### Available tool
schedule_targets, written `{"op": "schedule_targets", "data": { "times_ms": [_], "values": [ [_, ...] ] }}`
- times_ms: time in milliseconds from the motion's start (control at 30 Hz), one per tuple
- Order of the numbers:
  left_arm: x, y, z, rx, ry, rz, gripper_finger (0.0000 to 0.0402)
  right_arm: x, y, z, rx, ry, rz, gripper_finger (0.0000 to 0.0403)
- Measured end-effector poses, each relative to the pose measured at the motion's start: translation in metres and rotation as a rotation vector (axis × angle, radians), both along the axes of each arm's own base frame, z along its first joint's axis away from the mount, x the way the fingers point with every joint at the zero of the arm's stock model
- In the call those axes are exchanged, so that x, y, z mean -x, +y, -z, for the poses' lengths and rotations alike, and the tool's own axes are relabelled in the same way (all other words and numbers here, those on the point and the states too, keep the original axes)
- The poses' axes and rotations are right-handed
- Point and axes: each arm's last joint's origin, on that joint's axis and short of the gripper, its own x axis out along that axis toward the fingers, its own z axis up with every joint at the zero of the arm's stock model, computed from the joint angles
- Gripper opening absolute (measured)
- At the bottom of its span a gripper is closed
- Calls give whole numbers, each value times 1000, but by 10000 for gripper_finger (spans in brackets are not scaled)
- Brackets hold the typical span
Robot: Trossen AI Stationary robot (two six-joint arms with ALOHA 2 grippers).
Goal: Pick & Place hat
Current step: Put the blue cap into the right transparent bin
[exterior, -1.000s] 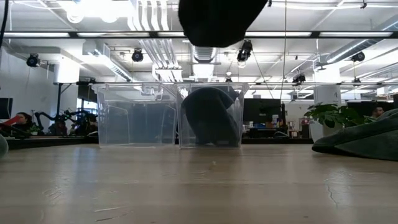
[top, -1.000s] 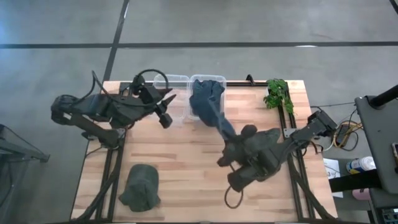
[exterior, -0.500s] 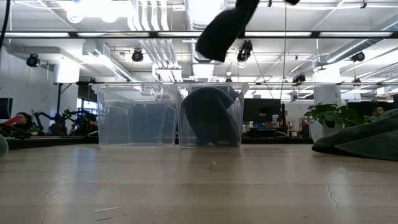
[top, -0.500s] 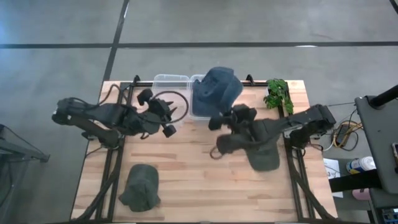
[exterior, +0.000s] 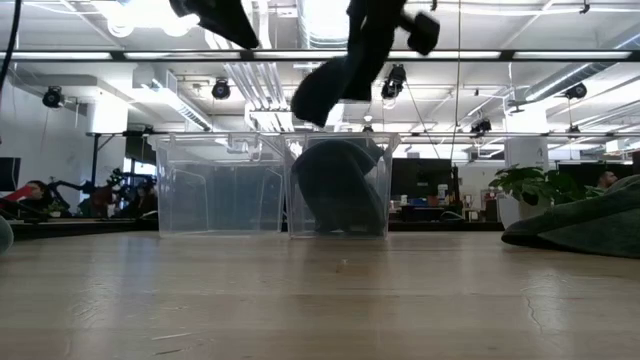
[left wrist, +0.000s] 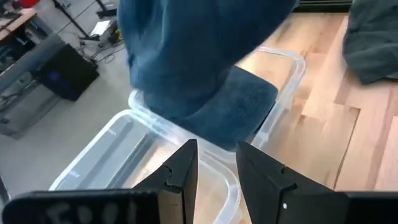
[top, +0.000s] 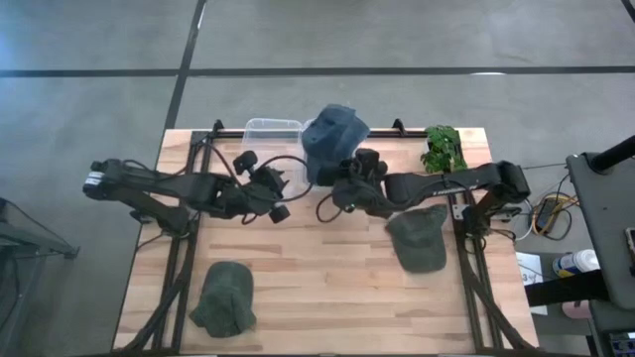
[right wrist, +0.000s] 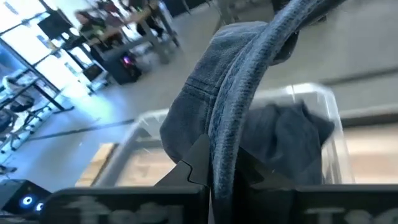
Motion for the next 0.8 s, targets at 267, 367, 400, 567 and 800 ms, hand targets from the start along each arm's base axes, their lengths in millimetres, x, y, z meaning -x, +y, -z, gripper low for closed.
{"op": "schedule_targets", "data": {
  "times_ms": [267, 367, 400, 567, 800],
  "values": [
    [-12, 28, 2, 26, -19, 100, 106, -2, -18, 56, -200, -74, -36, 13],
    [-13, 47, 10, 93, -32, 117, 106, -5, -18, 65, -213, -82, -106, 13],
    [-13, 53, 13, 108, -38, 114, 106, -5, -18, 66, -211, -75, -124, 13],
    [-17, 78, 21, 160, -145, 133, 106, -4, -18, 73, -209, 1, -185, 13],
    [-19, 92, 34, 181, -167, 189, 106, -7, -20, 64, -151, 94, -242, 45]
  ]
}}
